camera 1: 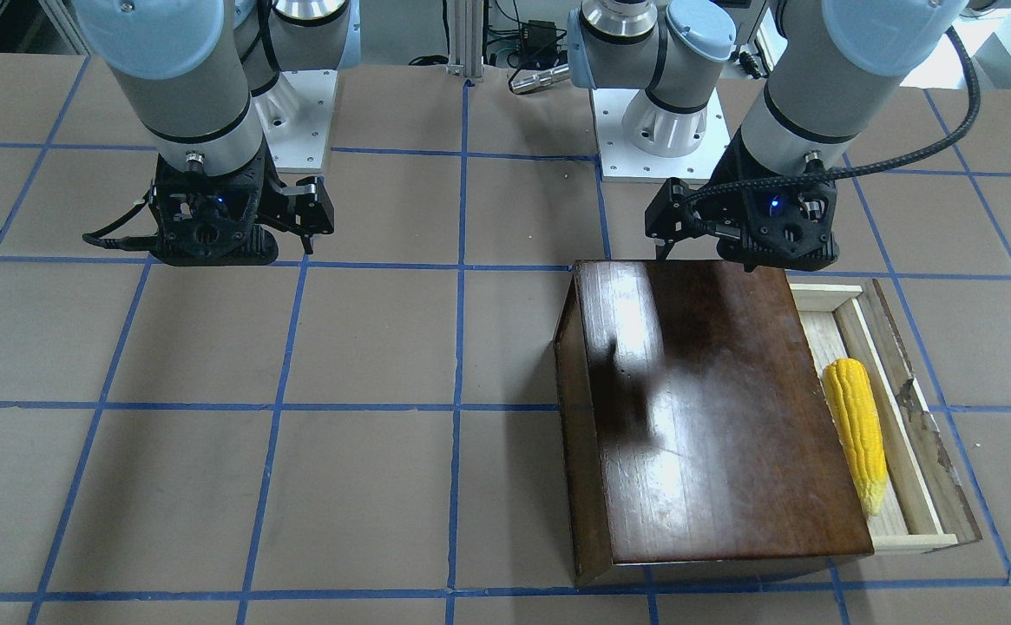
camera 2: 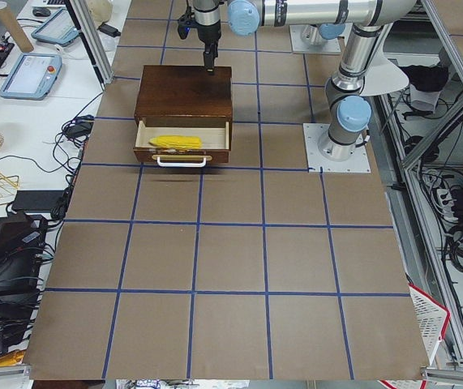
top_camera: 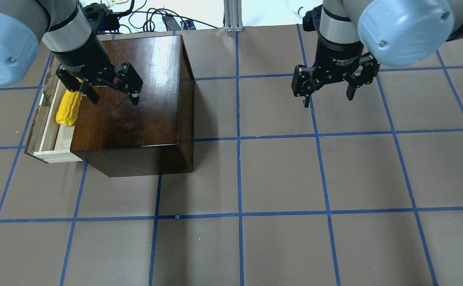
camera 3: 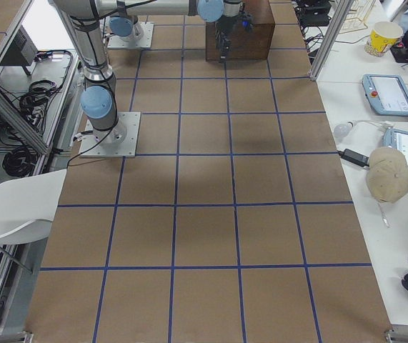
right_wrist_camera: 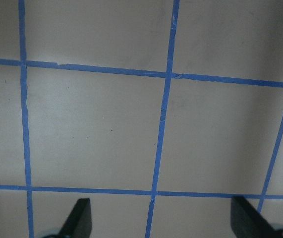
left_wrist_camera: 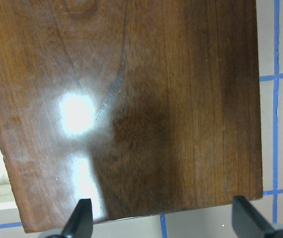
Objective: Open drawer and put corn inside
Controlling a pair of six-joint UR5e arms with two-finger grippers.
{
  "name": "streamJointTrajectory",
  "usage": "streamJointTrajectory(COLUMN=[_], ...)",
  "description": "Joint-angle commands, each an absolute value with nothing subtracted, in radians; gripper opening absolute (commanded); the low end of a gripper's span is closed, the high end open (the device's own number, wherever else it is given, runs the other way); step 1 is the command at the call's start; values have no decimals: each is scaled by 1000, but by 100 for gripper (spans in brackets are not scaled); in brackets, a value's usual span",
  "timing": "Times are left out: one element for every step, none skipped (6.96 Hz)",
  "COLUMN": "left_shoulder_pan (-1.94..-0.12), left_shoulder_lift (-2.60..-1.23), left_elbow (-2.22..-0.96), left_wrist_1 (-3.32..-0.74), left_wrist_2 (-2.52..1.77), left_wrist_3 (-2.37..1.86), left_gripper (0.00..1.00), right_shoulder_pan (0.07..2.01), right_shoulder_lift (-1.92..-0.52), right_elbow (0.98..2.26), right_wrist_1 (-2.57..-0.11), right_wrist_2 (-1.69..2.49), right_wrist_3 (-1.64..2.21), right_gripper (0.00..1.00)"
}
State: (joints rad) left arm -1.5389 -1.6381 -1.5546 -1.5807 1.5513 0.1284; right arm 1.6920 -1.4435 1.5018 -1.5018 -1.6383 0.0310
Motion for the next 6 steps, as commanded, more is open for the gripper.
streamJointTrajectory(left_shoulder_pan=[-1539, -1539, -1539, -1539, -1539, -1539], left_shoulder_lift=[-1637, -1637, -1640, -1640, -1640, -1640], left_elbow=[-1554, -1554, -1555, -1554, -1554, -1554], left_wrist_1=[-1582, -1582, -1582, -1582, -1582, -1582], left_wrist_2=[1555, 1578, 1578, 1577, 1575, 1577], left_wrist_3=[124, 124, 124, 124, 123, 123], left_gripper=[100, 100, 100, 100, 100, 100], right_shoulder_pan=[1692, 1692, 1692, 1692, 1692, 1692], right_shoulder_lift=[-1443, -1443, -1443, -1443, -1443, -1443], right_elbow=[1502, 1502, 1502, 1502, 1502, 1502], right_wrist_1=[-1502, -1502, -1502, -1502, -1502, -1502], right_wrist_2=[-1638, -1638, -1638, -1638, -1638, -1638], right_wrist_3=[31, 31, 31, 32, 31, 32], right_gripper=[100, 100, 100, 100, 100, 100])
